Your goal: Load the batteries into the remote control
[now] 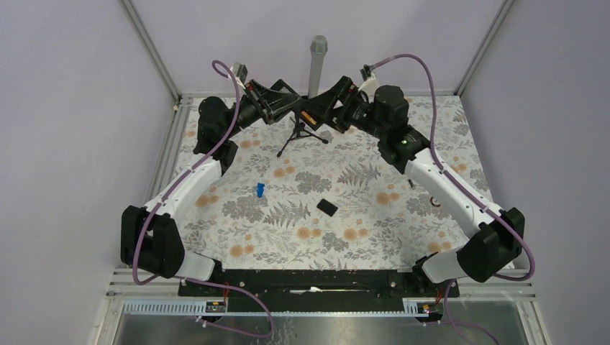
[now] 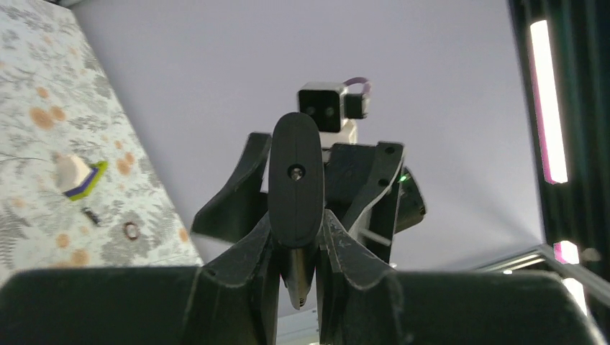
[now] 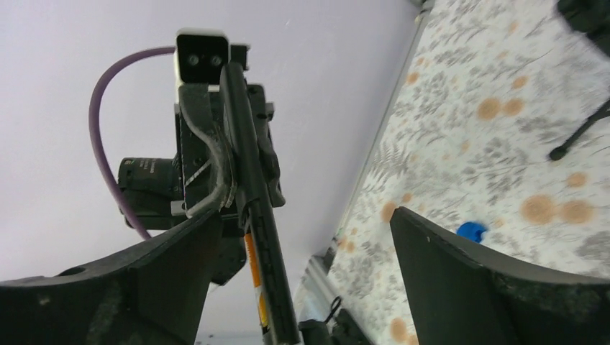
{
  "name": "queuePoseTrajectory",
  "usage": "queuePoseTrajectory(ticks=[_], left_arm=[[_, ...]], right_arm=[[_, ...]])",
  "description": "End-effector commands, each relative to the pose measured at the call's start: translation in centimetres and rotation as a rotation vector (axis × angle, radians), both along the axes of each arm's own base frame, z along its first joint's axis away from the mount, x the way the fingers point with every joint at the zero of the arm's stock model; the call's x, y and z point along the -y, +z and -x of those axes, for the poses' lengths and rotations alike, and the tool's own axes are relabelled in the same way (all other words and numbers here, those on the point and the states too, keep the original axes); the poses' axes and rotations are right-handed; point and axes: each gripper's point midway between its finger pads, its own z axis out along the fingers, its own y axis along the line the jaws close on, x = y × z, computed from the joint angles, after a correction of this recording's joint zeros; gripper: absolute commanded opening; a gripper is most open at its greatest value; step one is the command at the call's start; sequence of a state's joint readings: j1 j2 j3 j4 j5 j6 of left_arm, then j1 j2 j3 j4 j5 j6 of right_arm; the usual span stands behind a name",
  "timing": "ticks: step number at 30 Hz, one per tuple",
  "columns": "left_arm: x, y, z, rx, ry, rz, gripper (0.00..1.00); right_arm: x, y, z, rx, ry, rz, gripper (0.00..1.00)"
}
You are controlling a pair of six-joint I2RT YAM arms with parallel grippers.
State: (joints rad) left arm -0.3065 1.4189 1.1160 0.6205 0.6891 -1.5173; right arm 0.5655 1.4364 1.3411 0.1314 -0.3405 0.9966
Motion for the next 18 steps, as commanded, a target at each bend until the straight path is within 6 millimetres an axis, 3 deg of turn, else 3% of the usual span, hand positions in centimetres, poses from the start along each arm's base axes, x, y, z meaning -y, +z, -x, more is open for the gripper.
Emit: queuePoseTrajectory(ticks=[1,3,8,12,14,16,18], left_arm=[[-1.0,1.1,0.5,0.217,0.052,-0.14,0.0],[-1.2,-0.5,0.2,0.248,0.068,-0.221,0.0],[-2.2,-2.8,0.0,0.307,0.107,-0.363,0.0],[-3.1,-3.7,-0.2,0.337,0.145,-0.467,0.0],[-3.5,-3.8,-0.2,0.345,0.16,-0.512,0.0],[-3.9,-4.1,-0.2,0.348,0.172,-0.539,0.0],[-4.2,-4.2,-0.1,0.348,0.175,-0.54,0.0]], right_arm=[[4.2,4.1,-0.9,0.155,-0.075,0.039,0.98],[6.4,2.9,-1.8,0.146,-0.128,0.103,0.99],[14.2,-2.8,-2.7,0.079,-0.441,0.35,0.97],[21.3,-9.7,-2.9,-0.138,-0.672,0.617,0.9],[23.8,-13.5,-2.8,-0.249,-0.71,0.724,0.89],[26.0,-17.4,-2.9,-0.367,-0.71,0.769,0.9],[27.7,-20.3,-2.8,-0.444,-0.713,0.819,0.98]])
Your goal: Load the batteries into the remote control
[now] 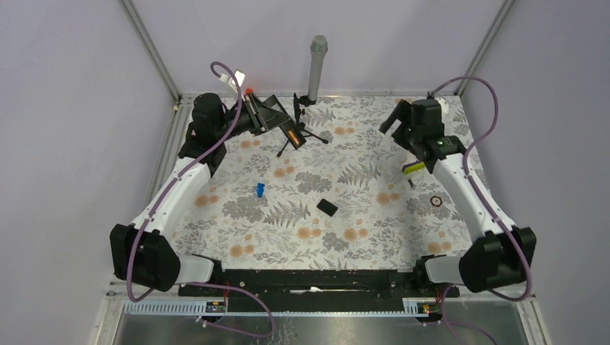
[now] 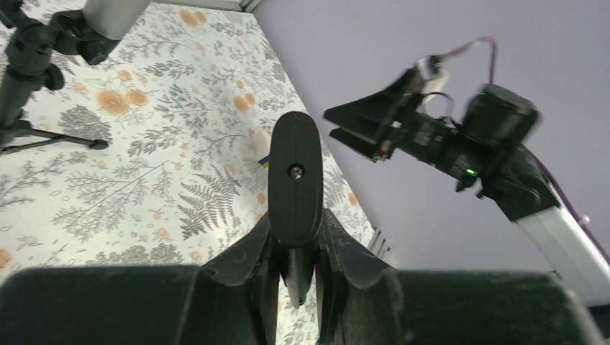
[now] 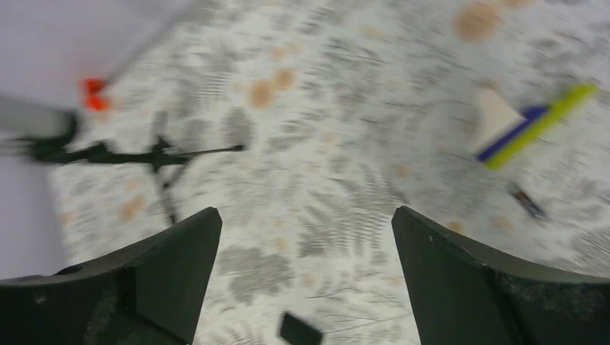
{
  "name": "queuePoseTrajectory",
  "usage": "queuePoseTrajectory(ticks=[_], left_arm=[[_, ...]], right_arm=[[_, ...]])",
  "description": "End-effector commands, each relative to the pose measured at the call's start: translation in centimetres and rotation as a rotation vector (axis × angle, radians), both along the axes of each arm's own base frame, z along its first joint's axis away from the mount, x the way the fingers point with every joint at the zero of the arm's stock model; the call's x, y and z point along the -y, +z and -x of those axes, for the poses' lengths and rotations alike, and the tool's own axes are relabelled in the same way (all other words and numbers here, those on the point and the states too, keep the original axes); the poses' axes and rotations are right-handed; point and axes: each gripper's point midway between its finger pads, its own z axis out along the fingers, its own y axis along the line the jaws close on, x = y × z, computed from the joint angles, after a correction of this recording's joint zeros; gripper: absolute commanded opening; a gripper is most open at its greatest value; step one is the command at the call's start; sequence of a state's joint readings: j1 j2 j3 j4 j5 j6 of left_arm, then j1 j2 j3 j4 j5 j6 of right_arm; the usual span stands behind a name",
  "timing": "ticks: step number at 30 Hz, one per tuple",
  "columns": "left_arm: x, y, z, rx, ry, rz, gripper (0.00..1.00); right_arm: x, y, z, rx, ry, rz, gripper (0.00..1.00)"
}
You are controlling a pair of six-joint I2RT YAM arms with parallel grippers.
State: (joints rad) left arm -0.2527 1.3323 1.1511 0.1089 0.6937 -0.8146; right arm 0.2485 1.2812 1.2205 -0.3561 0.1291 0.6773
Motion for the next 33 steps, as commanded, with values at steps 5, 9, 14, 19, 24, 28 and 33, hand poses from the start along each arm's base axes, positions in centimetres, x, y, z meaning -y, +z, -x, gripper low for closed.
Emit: queuePoseTrajectory(ticks=[5,9,14,19,24,28,33], left_arm=[[-1.6,2.7,0.8,0.146,0.03,-0.038,0.0],[-1.9,2.4,0.7,0.134,0.029,-0.028,0.0],[-2.6,2.3,0.6,0.133,0.039,-0.034,0.0],[-3.0,2.4,0.4,0.129,0.044,-0.038,0.0],[-3.3,2.9,-0.1,0.13,0.049,-0.041,0.0],[-3.5,3.1,-0.2,0.13,0.051,-0.039,0.0],[-3.5,2.9,-0.2,0.115,0.045,-0.035,0.0]], right_arm=[[7.9,-14.1,1.0,-0.343,-0.091,0.267,1.0],[8.6,-16.9,0.9,-0.397,-0.026,0.35,0.99],[9.5,-20.5,2.1,-0.537,0.111,0.473,0.99],[10.6,-21.8,1.4,-0.607,0.149,0.556,0.96],[10.4,-23.0,1.3,-0.646,0.218,0.562,0.92],[9.4,-24.2,2.5,-0.716,0.306,0.491,0.85],[9.2,-24.9,3.9,-0.777,0.327,0.444,0.83]])
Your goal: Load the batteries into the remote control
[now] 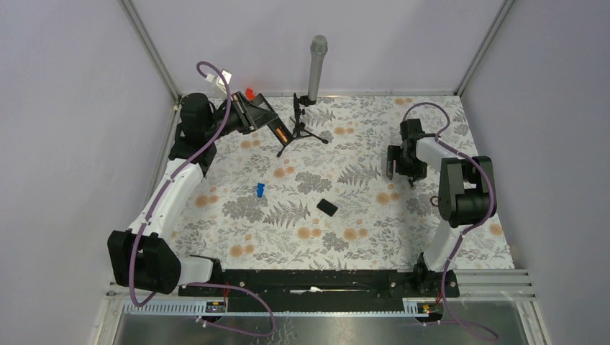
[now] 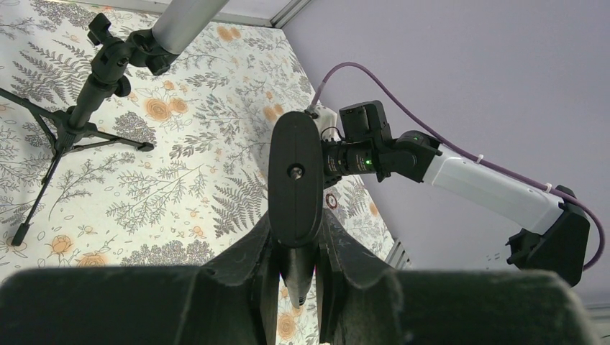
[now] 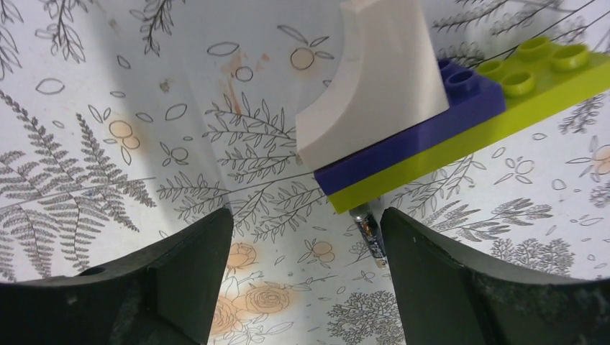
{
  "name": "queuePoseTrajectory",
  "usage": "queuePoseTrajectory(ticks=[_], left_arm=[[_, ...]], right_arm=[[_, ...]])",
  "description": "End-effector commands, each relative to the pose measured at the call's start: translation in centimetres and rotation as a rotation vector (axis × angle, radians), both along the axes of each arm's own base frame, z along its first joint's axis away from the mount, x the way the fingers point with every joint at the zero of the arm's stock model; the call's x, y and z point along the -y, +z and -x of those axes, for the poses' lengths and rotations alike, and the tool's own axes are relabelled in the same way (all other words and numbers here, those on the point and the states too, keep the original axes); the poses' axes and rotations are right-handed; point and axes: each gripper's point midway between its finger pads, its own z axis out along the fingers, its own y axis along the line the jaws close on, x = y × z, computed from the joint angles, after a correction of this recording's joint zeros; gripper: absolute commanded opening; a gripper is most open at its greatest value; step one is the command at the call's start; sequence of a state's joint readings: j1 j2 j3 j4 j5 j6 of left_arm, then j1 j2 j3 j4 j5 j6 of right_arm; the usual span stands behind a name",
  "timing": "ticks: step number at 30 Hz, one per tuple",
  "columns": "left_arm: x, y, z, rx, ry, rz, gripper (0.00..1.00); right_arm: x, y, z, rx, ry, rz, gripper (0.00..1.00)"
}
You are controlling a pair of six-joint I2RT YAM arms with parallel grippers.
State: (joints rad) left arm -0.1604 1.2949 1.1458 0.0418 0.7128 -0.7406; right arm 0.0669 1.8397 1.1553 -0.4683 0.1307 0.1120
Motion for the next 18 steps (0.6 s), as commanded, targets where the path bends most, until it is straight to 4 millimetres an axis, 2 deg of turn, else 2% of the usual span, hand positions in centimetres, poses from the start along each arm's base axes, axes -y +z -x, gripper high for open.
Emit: queuePoseTrajectory(ticks=[1,5,9,12,16,18], left_arm=[[0.0,3.2,0.4,0.091,-0.027,0.014,0.0],[0.0,3.3,0.3,0.087,-0.028,0.021,0.0],[0.1,3.5,0.3,0.086,-0.034,0.025,0.0],[0.0,3.8,0.4,0.095,-0.032,0.014,0.0],[0.0,3.5,0.3,0.082,-0.029,0.015,0.0],[0.0,3.4,0.3,0.079,-0.028,0.02,0.0]], right_arm=[[0.1,0.1,1.5,-0.074,0.014,-0.032,0.83],[0.8,0.0,2.2,-0.093,-0.008,-0.033,0.84],[0.0,0.1,3.3,-0.138,-0.021,-0.078,0.78],[-0.2,0.0,3.8,-0.153,-0.059,-0.09,0.67],[-0.2,-0.6,3.7,-0.166,-0.092,-0.09,0.43],[0.0,-0.6,3.6,-0.161,-0.107,-0.08,0.35]])
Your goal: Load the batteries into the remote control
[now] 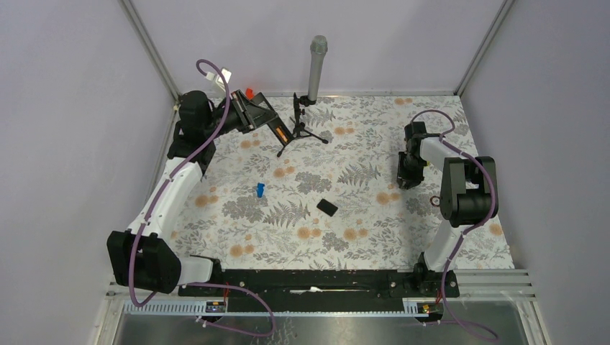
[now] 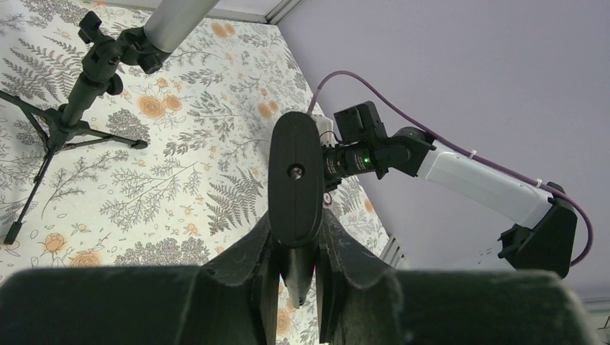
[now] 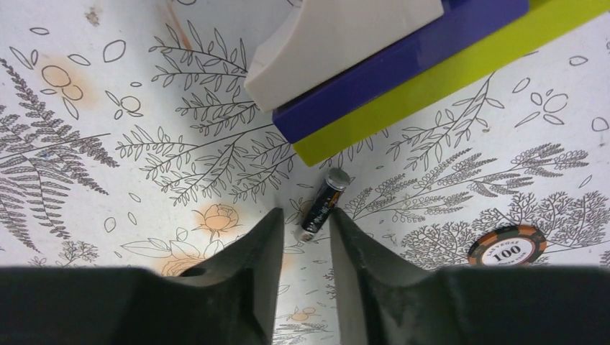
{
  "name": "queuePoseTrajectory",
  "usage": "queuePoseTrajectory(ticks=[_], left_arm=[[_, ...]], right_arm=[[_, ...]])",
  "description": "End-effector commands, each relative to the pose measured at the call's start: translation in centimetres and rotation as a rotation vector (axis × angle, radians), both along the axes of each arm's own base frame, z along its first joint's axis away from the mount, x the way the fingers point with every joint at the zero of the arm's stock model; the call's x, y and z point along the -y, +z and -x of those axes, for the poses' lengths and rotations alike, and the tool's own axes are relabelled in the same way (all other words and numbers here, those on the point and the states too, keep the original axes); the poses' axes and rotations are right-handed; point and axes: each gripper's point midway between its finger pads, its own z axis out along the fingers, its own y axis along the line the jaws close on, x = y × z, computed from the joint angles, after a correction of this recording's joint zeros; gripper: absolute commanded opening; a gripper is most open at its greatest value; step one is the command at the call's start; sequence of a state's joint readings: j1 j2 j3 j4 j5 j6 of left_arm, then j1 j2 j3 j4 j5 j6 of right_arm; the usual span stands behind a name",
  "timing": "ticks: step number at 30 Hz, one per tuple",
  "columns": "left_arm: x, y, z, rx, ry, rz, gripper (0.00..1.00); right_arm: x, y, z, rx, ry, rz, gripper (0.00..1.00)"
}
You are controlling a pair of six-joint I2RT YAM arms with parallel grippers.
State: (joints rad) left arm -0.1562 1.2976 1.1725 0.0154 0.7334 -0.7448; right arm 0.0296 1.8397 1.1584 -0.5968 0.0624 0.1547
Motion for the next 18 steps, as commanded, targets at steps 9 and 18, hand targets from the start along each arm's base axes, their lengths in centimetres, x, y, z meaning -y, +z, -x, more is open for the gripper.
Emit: queuePoseTrajectory(ticks=[9,18], left_arm=[[-0.1,2.8,0.0,0.085,-0.009,0.019,0.0],[-0.2,2.8,0.2,0.093,0.0,0.015,0.0]], right_arm=[[-0.1,-0.1,-0.8,0.017,-0.118,-0.003,0.17],[0.2,-1.1,-0.3,-0.006,-0.176,0.012,0.25]])
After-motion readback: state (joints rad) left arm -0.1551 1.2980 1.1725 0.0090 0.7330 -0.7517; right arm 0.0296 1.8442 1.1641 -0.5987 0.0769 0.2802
